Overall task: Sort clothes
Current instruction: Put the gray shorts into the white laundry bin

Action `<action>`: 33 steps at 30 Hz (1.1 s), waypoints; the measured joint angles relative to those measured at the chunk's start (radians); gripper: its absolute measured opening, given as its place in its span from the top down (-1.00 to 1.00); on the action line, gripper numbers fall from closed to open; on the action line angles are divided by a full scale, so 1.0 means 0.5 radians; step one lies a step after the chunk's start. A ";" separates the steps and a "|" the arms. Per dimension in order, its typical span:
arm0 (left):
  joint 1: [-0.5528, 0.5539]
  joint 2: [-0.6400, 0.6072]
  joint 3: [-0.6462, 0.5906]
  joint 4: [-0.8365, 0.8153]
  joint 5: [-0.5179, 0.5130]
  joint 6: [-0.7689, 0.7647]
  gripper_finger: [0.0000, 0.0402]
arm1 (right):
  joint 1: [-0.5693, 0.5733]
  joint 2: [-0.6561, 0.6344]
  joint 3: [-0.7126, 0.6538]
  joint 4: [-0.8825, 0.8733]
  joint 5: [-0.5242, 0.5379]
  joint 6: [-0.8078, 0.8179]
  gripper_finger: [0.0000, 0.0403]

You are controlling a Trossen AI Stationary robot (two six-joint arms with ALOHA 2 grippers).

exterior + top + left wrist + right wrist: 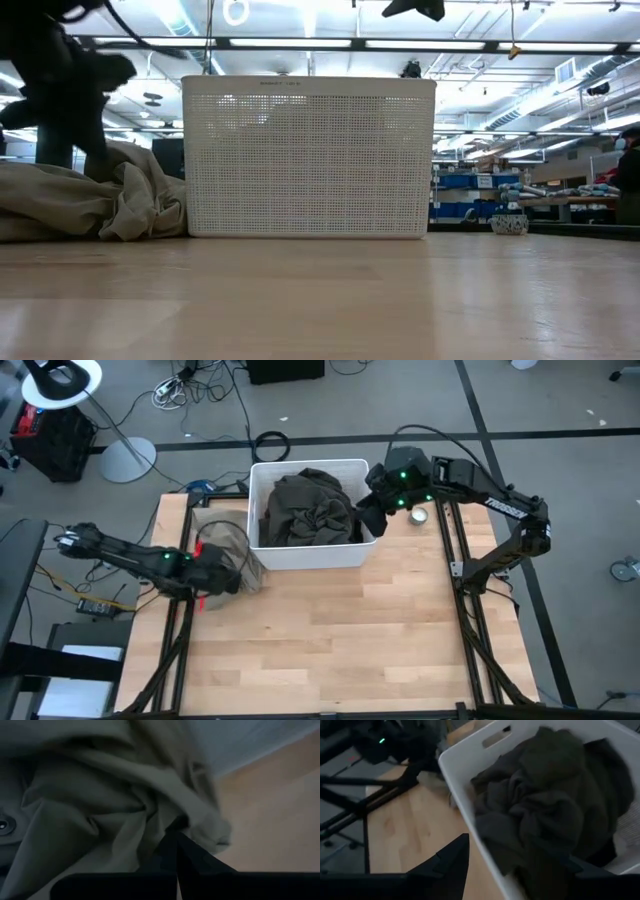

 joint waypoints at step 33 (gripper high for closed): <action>-0.112 0.996 0.000 0.963 1.184 0.310 1.00 | 0.961 -0.104 -0.003 -0.701 0.452 0.367 0.21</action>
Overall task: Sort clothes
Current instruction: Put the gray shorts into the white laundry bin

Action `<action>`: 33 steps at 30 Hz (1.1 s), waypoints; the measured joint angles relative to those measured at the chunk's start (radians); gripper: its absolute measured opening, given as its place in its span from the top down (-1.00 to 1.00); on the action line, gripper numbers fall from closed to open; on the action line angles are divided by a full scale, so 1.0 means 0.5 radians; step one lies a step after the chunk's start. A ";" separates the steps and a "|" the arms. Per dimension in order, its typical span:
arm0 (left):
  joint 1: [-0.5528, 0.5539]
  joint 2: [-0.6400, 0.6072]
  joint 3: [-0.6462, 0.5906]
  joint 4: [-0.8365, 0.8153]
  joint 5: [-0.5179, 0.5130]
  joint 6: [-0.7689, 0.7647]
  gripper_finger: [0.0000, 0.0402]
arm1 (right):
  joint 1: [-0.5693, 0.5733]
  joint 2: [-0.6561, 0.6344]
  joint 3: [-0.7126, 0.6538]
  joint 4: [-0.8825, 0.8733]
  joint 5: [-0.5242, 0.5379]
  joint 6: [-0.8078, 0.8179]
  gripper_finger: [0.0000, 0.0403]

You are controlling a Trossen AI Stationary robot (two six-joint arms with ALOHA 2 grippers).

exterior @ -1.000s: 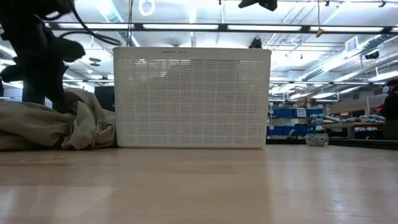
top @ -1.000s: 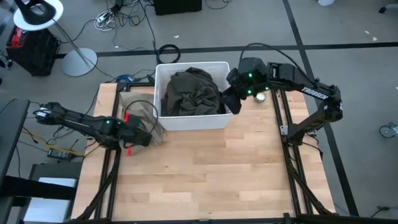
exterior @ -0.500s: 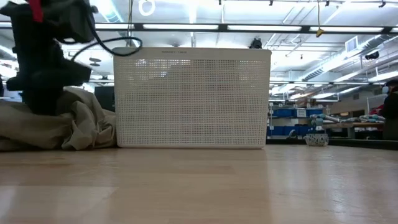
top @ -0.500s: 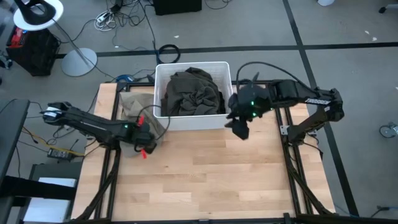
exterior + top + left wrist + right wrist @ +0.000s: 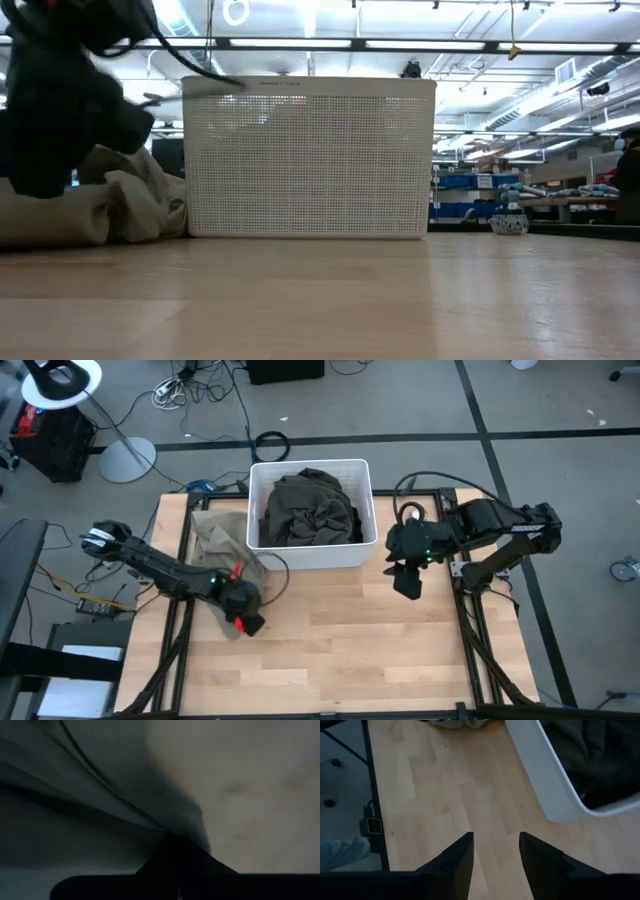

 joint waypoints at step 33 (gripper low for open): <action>-0.276 0.098 0.613 -0.134 -0.427 -0.179 1.00 | 0.003 -0.079 0.000 -0.143 0.009 -0.028 0.35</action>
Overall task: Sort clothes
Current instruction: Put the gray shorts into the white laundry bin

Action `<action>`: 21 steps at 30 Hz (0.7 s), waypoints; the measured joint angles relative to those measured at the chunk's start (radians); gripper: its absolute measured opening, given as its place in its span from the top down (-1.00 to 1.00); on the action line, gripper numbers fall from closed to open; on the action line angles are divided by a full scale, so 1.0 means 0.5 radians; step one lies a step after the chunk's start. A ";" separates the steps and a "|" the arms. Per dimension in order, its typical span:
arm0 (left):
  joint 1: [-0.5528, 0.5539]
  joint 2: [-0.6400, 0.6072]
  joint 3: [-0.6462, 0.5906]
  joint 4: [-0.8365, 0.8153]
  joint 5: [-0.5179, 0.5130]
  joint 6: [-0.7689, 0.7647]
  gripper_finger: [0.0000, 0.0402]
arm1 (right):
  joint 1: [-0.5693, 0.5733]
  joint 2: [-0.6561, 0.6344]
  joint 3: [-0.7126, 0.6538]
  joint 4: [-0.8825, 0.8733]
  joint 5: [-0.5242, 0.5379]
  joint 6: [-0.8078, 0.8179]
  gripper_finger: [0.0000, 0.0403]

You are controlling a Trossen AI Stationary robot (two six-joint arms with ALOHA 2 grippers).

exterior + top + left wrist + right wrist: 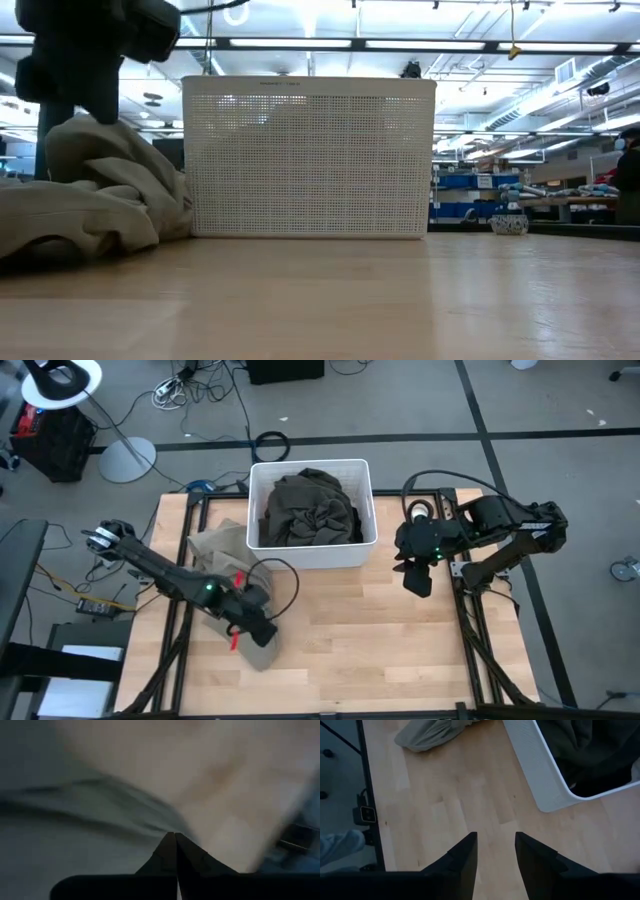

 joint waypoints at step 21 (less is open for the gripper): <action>0.002 -0.811 0.365 -1.247 -0.726 -0.126 0.96 | -0.043 0.001 0.001 0.009 0.148 -0.021 0.39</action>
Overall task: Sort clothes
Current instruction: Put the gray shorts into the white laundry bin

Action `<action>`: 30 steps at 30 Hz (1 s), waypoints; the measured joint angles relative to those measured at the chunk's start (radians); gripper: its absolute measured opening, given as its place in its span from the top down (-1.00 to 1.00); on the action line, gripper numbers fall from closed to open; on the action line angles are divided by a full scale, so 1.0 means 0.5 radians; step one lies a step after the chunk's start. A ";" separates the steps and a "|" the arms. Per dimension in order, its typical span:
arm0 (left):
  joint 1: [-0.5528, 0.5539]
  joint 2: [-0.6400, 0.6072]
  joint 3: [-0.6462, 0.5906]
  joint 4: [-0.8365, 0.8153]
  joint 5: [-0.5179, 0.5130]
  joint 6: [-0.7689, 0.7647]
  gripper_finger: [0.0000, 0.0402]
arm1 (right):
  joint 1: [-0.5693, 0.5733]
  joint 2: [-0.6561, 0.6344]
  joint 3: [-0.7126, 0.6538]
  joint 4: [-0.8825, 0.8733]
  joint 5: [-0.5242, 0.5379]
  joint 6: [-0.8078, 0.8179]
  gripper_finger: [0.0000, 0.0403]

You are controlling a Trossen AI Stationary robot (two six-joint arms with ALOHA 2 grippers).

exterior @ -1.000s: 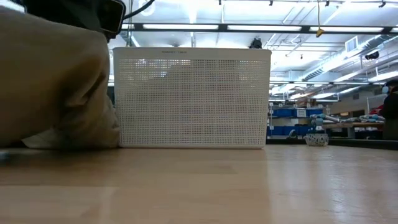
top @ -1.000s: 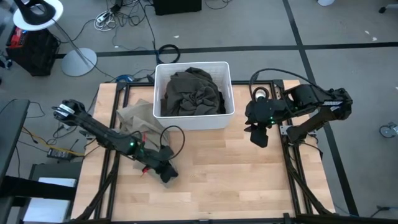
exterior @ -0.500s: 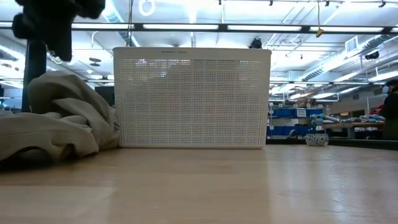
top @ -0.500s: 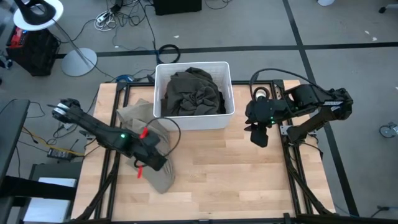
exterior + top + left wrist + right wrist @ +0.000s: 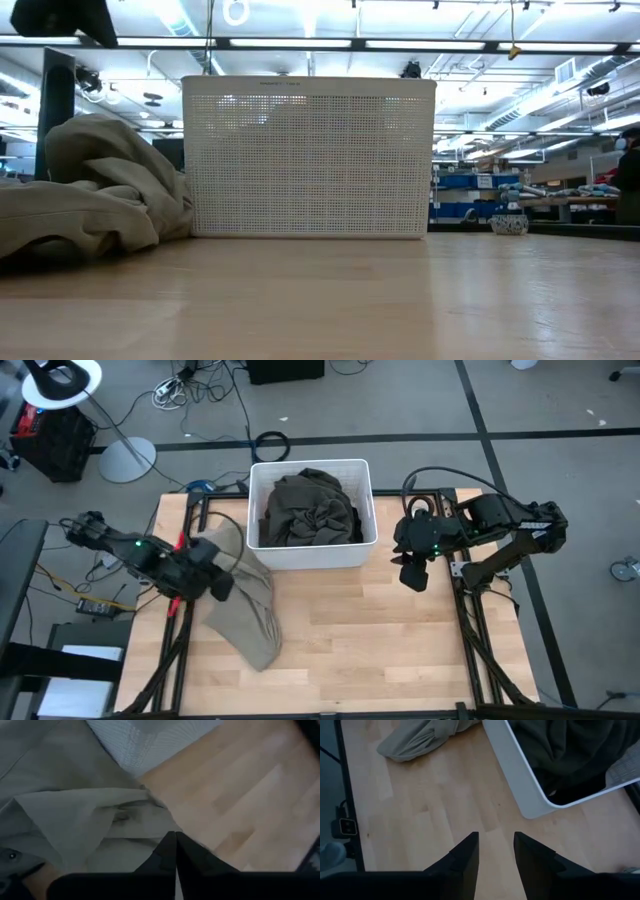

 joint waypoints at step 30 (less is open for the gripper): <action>0.328 -0.113 -0.103 -0.539 0.100 -0.227 -0.15 | -0.111 0.001 0.000 0.159 0.003 -0.032 0.44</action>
